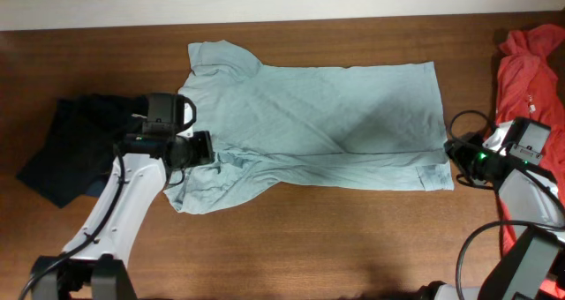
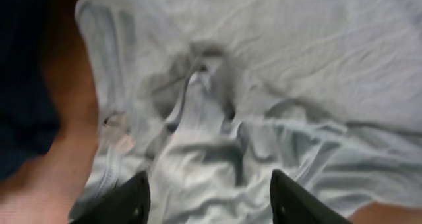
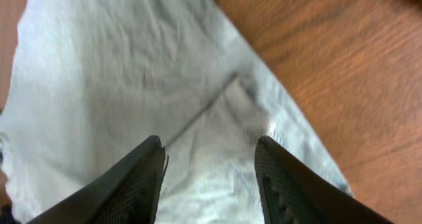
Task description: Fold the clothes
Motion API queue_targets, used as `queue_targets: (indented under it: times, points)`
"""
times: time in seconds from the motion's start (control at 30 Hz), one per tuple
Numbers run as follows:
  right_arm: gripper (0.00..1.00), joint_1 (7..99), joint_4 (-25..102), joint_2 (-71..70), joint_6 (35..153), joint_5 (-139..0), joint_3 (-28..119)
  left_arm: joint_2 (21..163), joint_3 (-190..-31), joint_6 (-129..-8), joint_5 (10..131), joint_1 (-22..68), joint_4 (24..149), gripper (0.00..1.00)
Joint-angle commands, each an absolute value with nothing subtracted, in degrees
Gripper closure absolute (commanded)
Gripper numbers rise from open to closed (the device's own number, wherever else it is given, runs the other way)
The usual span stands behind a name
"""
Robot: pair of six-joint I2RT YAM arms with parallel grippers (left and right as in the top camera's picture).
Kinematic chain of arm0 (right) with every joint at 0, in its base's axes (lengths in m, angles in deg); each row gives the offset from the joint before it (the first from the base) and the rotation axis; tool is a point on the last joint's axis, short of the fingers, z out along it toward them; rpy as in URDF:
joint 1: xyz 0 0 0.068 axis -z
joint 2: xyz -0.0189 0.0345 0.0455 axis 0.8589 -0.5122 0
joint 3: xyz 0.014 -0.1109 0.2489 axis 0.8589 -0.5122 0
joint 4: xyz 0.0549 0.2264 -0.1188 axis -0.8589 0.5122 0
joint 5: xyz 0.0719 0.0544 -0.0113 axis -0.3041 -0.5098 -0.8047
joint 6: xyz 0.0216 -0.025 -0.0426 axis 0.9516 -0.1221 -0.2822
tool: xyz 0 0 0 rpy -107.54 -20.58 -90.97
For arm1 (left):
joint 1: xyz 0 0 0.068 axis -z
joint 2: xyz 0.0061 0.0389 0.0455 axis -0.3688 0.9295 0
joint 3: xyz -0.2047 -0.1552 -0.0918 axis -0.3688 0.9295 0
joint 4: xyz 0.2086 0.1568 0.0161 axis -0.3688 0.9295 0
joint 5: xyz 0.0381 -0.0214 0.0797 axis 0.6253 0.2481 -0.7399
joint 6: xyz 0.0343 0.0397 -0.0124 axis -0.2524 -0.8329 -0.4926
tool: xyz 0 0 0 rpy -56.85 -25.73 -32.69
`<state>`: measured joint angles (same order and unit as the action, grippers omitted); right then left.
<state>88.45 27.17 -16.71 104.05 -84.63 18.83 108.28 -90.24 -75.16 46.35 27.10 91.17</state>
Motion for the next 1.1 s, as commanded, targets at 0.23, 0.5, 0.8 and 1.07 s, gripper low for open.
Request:
queue_targets:
  times: [0.23, 0.5, 0.8, 1.07]
  points:
    - [0.48, 88.07, 41.38, -10.86, 100.60, -86.37, 19.79, 106.38, -88.29, -67.49, 45.17, 24.28, 99.63, 0.35]
    - [0.48, 88.07, 44.50, -10.86, 98.02, -85.15, 19.79, 111.56, -83.88, -64.34, 48.12, 20.87, 96.11, 0.46]
    - [0.47, 88.07, 44.46, -10.86, 98.02, -84.95, 19.79, 119.45, -83.88, -64.41, 52.16, 20.73, 91.39, 0.81]
    - [0.47, 88.07, 44.44, -10.86, 98.00, -84.95, 19.79, 121.46, -84.47, -65.96, 51.90, 20.71, 90.52, 0.99]
